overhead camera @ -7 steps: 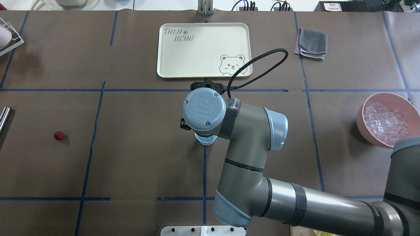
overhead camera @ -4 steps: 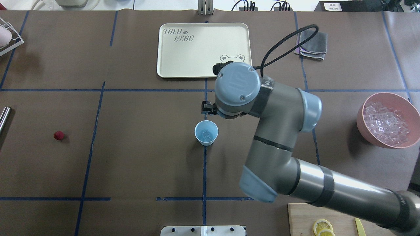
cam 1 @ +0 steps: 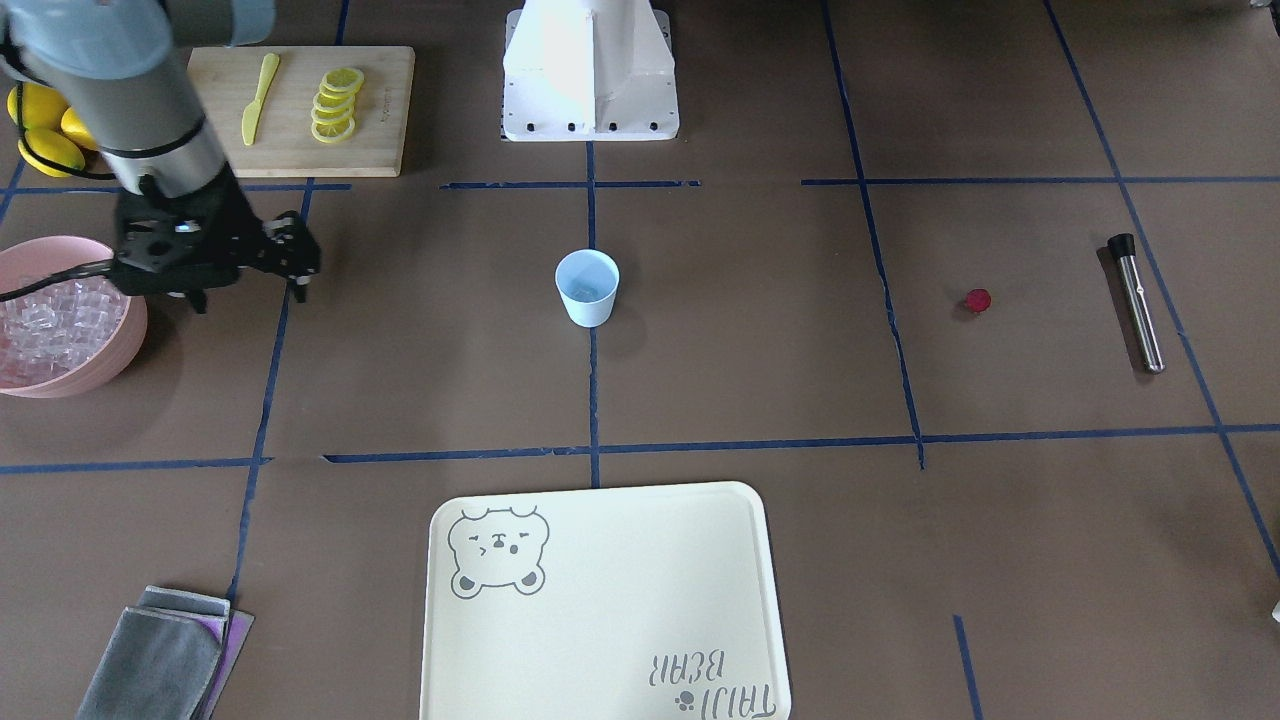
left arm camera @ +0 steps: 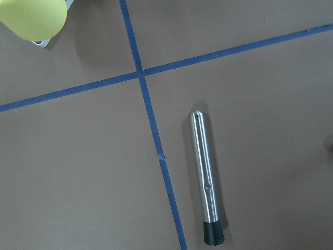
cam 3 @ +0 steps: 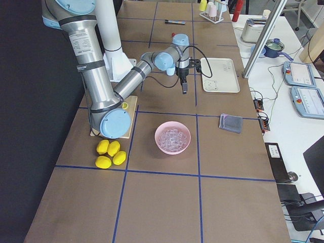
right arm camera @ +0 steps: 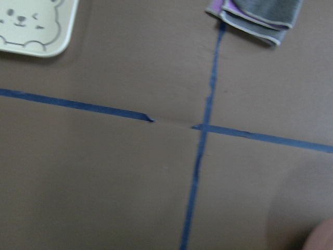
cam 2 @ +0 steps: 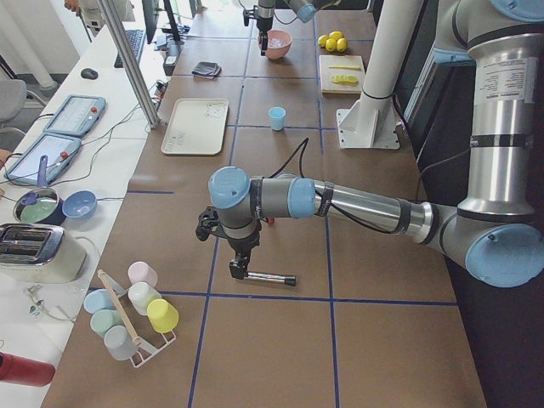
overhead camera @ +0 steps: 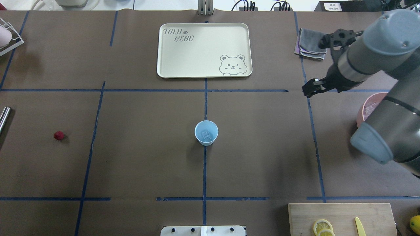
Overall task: Mash ice and strawberries in cup
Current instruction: 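Move the right gripper back over the pink bowl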
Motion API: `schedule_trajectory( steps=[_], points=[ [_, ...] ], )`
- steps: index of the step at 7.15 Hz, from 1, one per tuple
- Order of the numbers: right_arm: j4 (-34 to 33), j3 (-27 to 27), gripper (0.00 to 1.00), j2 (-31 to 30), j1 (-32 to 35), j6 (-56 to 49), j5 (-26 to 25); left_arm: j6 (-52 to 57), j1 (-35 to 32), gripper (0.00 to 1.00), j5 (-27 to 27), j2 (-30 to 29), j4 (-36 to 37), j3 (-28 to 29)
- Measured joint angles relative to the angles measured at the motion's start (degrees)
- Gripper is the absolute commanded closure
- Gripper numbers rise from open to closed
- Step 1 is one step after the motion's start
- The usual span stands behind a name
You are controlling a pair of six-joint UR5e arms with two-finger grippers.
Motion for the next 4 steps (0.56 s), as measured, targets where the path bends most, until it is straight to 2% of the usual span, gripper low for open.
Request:
schedule_trajectory(
  steps=[2, 4],
  points=[
    [0.35, 0.84, 0.0, -8.48, 9.17, -14.28, 6.96, 0.0, 0.0, 0.0, 0.0, 0.02, 0.0, -0.05],
    [1.38, 0.69, 0.0, -14.33, 13.03, -21.91, 10.09, 0.0, 0.0, 0.0, 0.0, 0.07, 0.0, -0.08]
  ],
)
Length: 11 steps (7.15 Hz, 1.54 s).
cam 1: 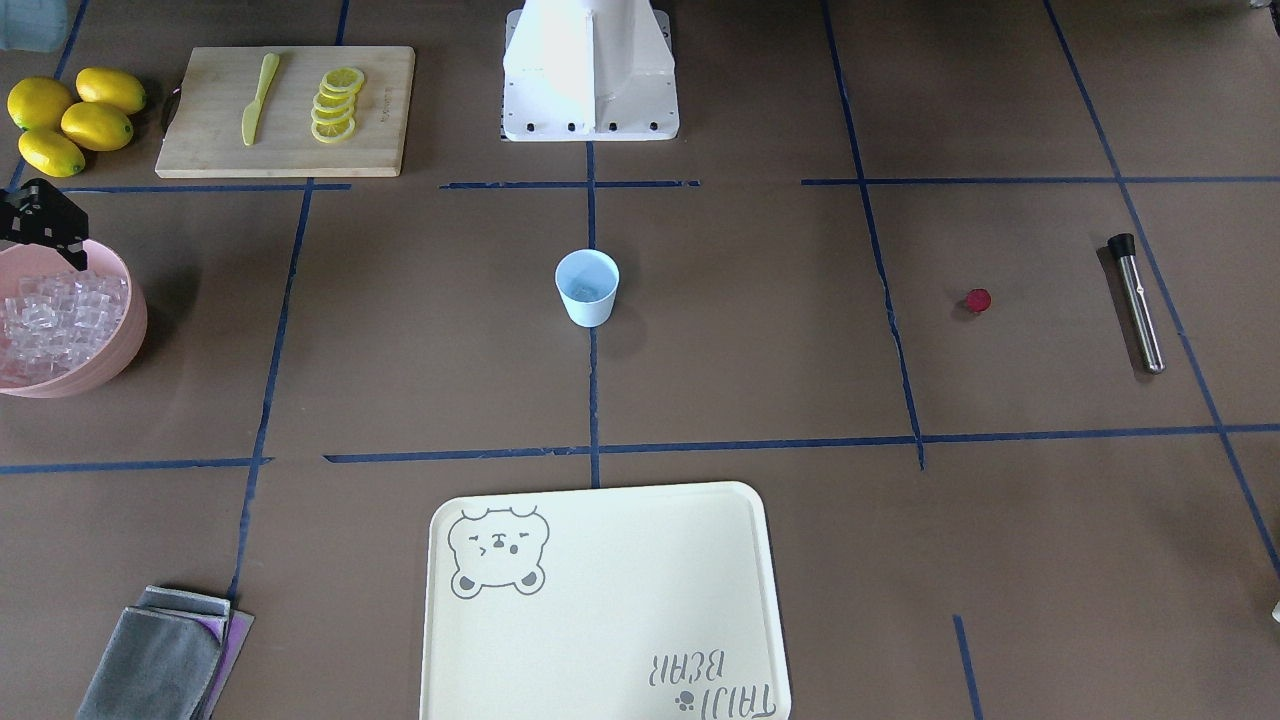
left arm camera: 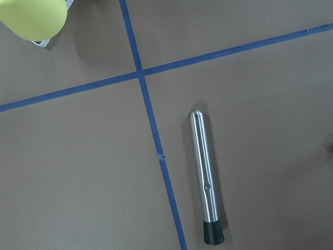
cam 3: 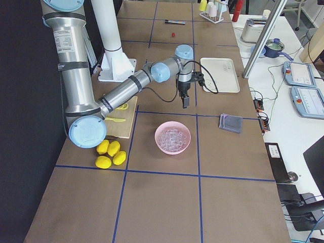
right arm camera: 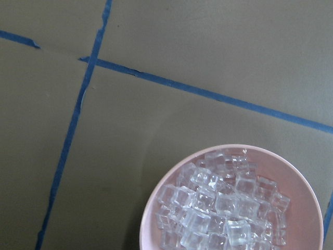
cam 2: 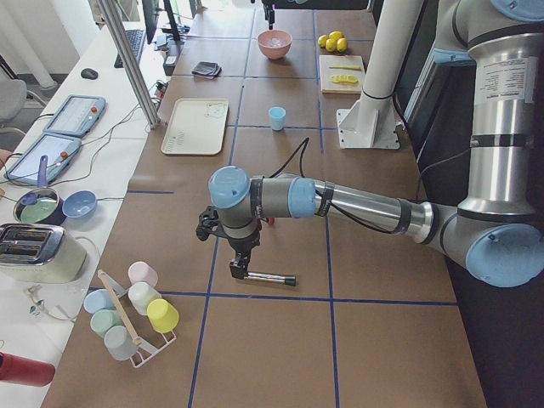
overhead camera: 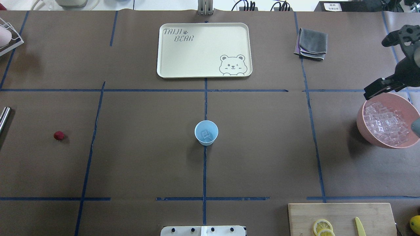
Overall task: Mash ice and strawberries in cup
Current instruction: 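Move the right gripper back over the pink bowl, then lower the right gripper into the bowl and grasp a third ice cube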
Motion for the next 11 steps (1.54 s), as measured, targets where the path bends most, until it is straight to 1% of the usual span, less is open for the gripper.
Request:
schedule_trajectory(
  steps=[1, 3, 4, 5, 6, 8, 9, 11],
  points=[
    [3.87, -0.92, 0.01, -2.7, 0.5, -0.76, 1.25, 0.0, 0.0, 0.0, 0.0, 0.01, 0.0, 0.0],
    [15.05, -5.61, 0.02, -7.37, 0.63, -0.8, 2.0, 0.0, 0.0, 0.0, 0.0, 0.01, 0.0, 0.0],
    [19.64, -8.74, 0.02, -8.09, 0.63, -0.82, 2.0, 0.0, 0.0, 0.0, 0.0, 0.05, 0.02, -0.01],
    [22.74, -10.94, 0.02, -8.28, 0.6, -0.74, 1.99, 0.0, 0.0, 0.0, 0.0, 0.11, 0.04, 0.08],
    [24.09, -11.96, 0.02, -8.29, 0.49, -0.64, 2.05, 0.02, 0.0, 0.0, 0.0, 0.3, 0.06, 0.0],
    [24.76, -13.39, 0.06, -8.02, -0.51, -0.53, 2.03, 0.04, 0.0, 0.0, 0.0, 0.91, 0.28, -0.99],
    [24.84, -13.88, 0.09, -7.78, -1.48, -0.48, 1.86, 0.05, 0.0, 0.0, 0.0, 1.04, 0.32, -1.21],
    [24.8, -14.19, 0.18, -7.63, -2.84, -0.48, 1.51, 0.06, 0.0, 0.0, 0.0, 1.13, 0.29, -1.3]
  ],
)
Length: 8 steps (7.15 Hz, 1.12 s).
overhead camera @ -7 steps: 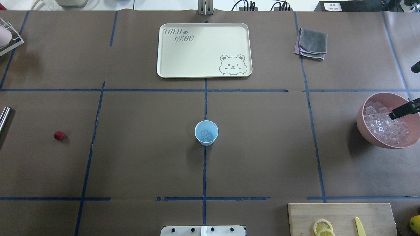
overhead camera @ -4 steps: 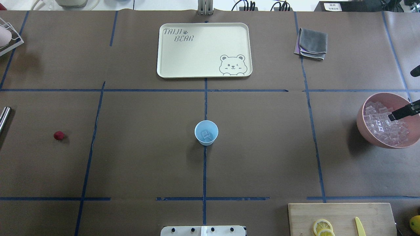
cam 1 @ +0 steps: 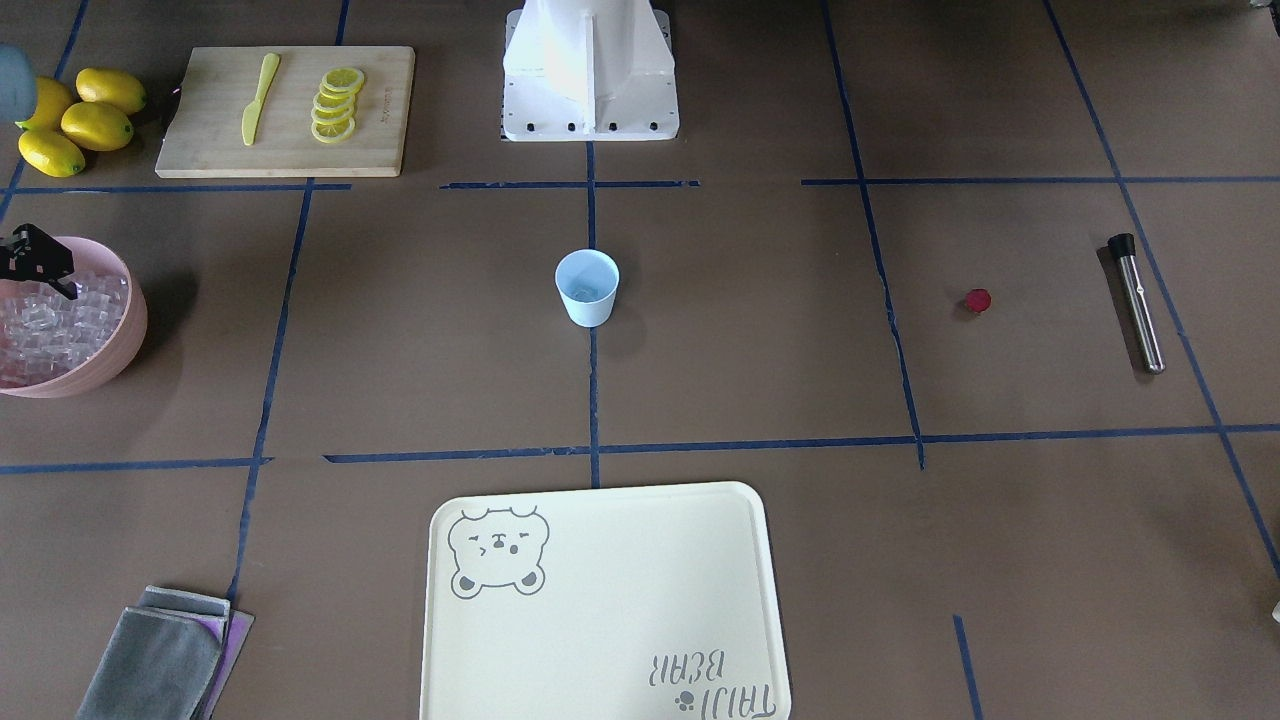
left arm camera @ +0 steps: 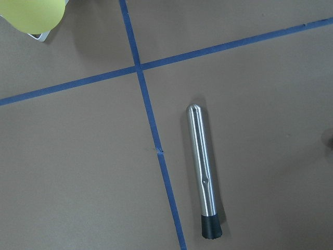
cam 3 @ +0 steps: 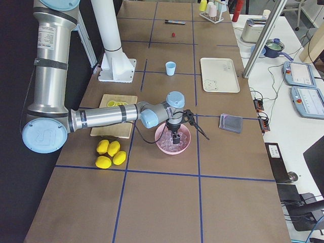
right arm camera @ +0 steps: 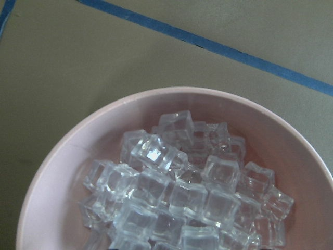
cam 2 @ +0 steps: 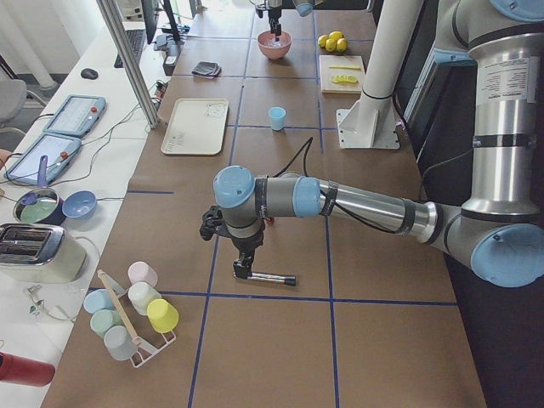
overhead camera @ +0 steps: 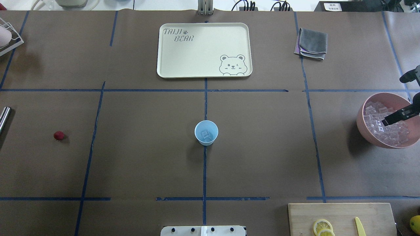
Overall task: Mash ice and strawberries in cup
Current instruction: 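Lower the right gripper into the bowl and grasp a third ice cube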
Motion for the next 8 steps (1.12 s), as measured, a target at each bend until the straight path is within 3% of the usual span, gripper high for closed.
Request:
schedule_trajectory(
  steps=[3, 5, 6, 7, 8],
  points=[
    [-0.15, -0.88, 0.25, 0.01, -0.42, -0.22, -0.92, -0.05, 0.0, 0.0, 0.0, 0.01, -0.03, -0.02],
    [-0.17, -1.57, 0.43, 0.03, -0.58, -0.31, -1.33, -0.06, 0.0, 0.0, 0.0, -0.01, 0.03, -0.02],
    [-0.16, -1.72, 0.61, 0.03, -0.74, -0.27, -1.37, -0.06, 0.0, 0.0, 0.0, -0.02, 0.05, -0.03],
    [-0.18, -1.76, 0.92, 0.03, -0.98, -0.22, -1.39, -0.06, 0.0, 0.0, 0.0, 0.0, 0.05, -0.02],
    [-0.24, -1.79, 0.98, 0.06, -1.15, -0.21, -1.38, -0.06, 0.0, 0.0, 0.0, 0.01, 0.05, -0.01]
  ],
)
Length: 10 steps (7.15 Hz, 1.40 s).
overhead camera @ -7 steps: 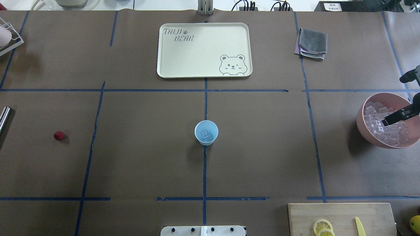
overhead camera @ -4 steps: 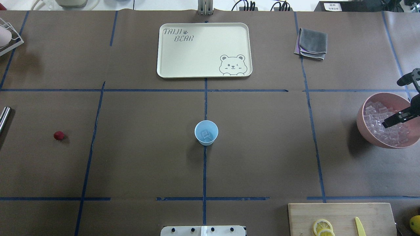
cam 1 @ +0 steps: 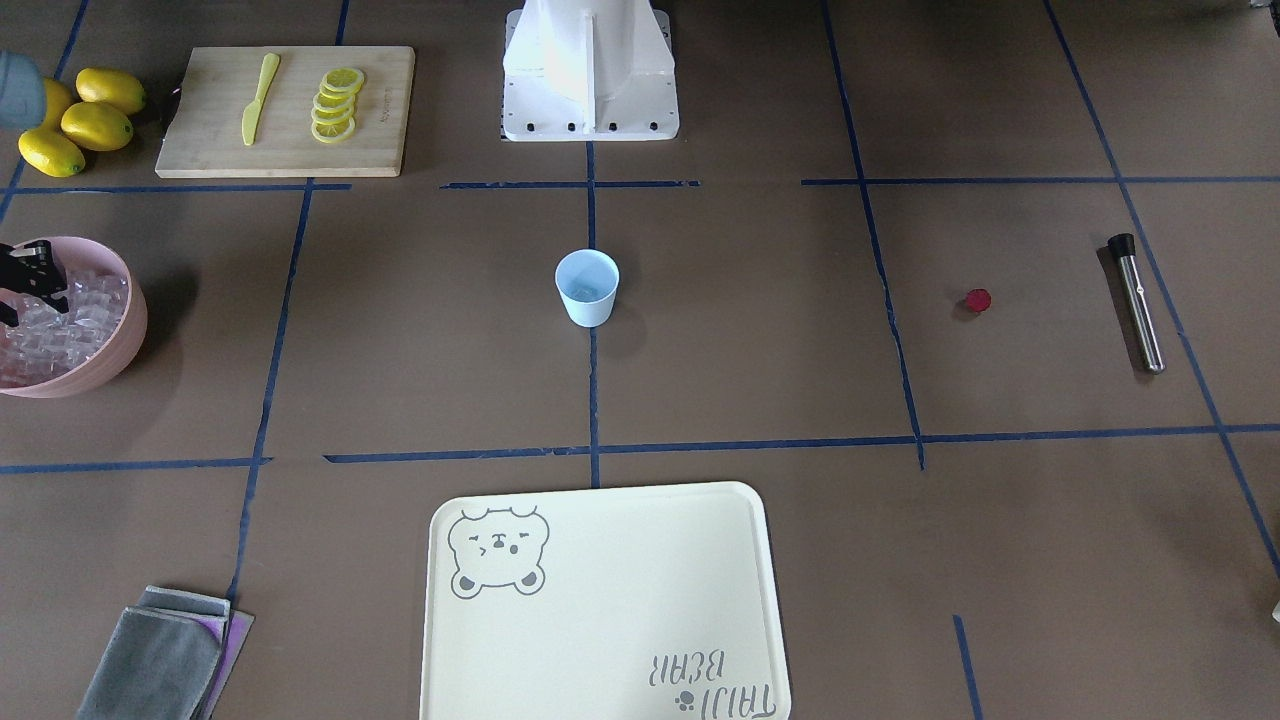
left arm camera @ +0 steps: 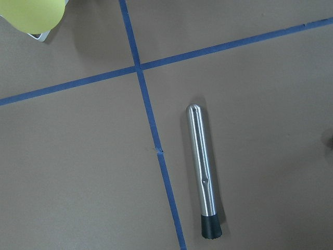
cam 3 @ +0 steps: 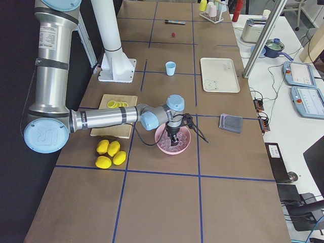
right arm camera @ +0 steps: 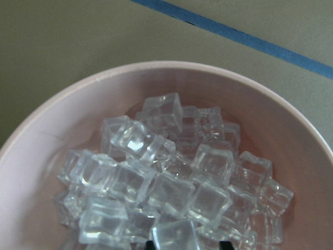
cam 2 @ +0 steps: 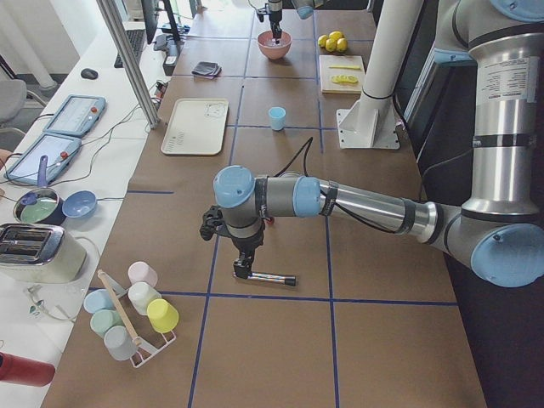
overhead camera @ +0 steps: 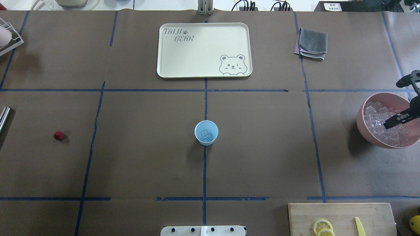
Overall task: Mash ice and strawberries in cup
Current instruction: 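Lower the right gripper into the bowl and grasp a third ice cube, then carry the ice cube over the light-blue cup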
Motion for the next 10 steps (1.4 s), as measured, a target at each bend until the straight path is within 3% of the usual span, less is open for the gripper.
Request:
schedule_trajectory(
  steps=[4, 6, 8, 10],
  points=[
    [-0.14, 0.63, 0.97, 0.2, 0.71, -0.24, 0.39, 0.0, 0.0, 0.0, 0.07, -0.05, -0.08, 0.06],
    [-2.23, 3.75, 0.97, 0.76, 4.22, 0.14, 0.97, 0.0, 0.0, 0.0, 0.01, -0.07, -0.09, 0.06],
    [-10.15, 9.21, 0.96, 7.01, 5.12, 10.08, 1.03, 0.0, 0.02, 0.0, 0.0, -0.08, -0.14, 0.0],
    [-13.18, 10.79, 0.96, 17.3, -1.51, 28.8, -0.78, 0.0, 0.03, 0.0, 0.0, -0.24, -0.17, 0.01]
  ],
)
